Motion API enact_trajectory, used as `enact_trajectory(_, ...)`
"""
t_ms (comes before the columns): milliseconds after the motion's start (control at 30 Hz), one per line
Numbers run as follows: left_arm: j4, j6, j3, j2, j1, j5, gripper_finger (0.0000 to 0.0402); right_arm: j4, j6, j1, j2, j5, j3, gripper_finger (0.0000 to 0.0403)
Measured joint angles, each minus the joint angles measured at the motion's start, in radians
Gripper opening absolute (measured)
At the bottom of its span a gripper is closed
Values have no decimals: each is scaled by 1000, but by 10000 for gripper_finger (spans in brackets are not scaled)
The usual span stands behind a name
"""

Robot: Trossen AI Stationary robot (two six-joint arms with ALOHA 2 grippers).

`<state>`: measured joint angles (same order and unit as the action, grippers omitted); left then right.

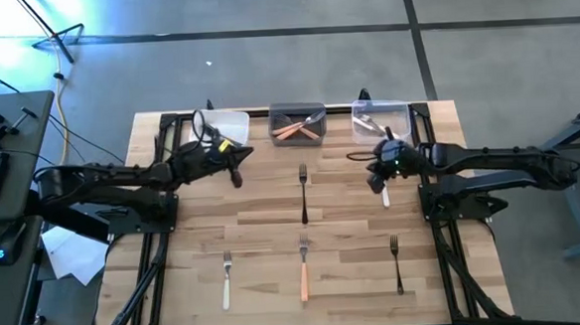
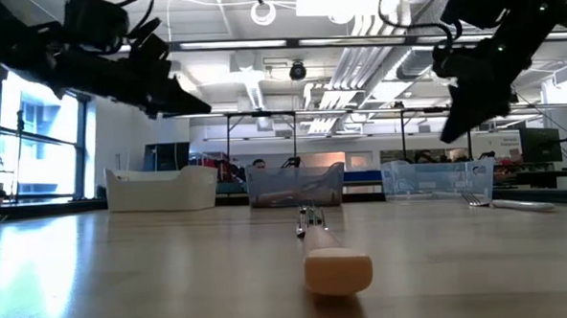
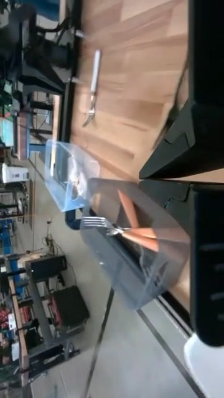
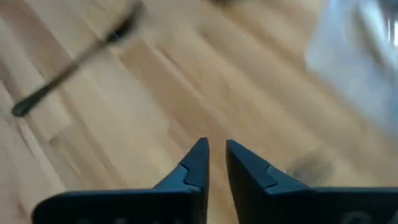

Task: Sort silverware by color (type)
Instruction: Put the top white fork into the transparent bin

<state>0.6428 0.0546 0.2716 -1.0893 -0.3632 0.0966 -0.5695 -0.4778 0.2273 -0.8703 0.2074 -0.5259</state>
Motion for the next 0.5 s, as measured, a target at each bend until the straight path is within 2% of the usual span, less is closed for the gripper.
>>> enact_trajectory(133, 51, -2, -69, 8, 6, 15, 3, -172, -273, -68, -23, 71, 0, 64)
enact_trajectory(233, 103, -4, -114, 9, 5, 20, 3, -251, -406, -88, -65, 90, 0, 77)
enact_trajectory(500, 134, -27, -147, 9, 5, 21, 3, -244, -493, -60, -242, 128, 0, 118)
